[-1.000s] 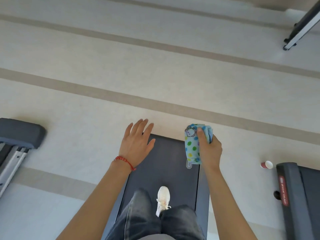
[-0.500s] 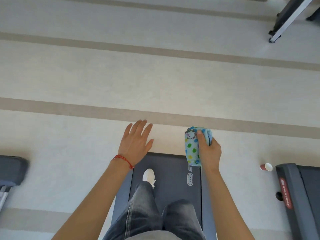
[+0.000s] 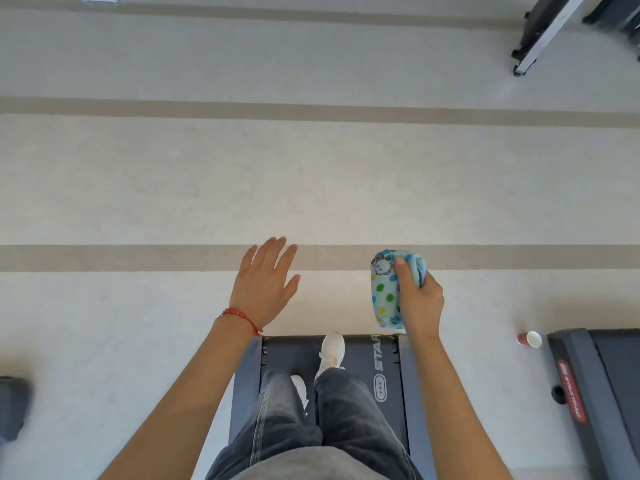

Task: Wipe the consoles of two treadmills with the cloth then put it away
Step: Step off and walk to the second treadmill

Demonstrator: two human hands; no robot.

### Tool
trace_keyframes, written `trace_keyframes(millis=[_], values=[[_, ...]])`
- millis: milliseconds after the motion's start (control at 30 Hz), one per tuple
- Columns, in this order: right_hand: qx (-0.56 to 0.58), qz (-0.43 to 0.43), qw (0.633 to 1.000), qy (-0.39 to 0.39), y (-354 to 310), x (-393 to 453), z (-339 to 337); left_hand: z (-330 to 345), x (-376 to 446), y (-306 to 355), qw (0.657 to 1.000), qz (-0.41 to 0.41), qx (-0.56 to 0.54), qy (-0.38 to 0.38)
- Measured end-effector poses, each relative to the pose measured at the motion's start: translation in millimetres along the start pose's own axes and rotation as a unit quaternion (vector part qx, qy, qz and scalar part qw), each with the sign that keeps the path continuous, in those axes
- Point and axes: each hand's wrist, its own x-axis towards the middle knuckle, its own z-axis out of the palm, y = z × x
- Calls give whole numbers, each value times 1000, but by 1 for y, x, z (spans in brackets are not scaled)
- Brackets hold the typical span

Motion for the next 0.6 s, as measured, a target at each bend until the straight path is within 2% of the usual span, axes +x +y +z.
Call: trace_keyframes(millis=[333,600], values=[[8,-14,1000,-11,-48,101,26,10,109,-12,1000,-4,3,12],[27,-26,999,-12,-44,174,88,56,198,-58,998,20,5,62]])
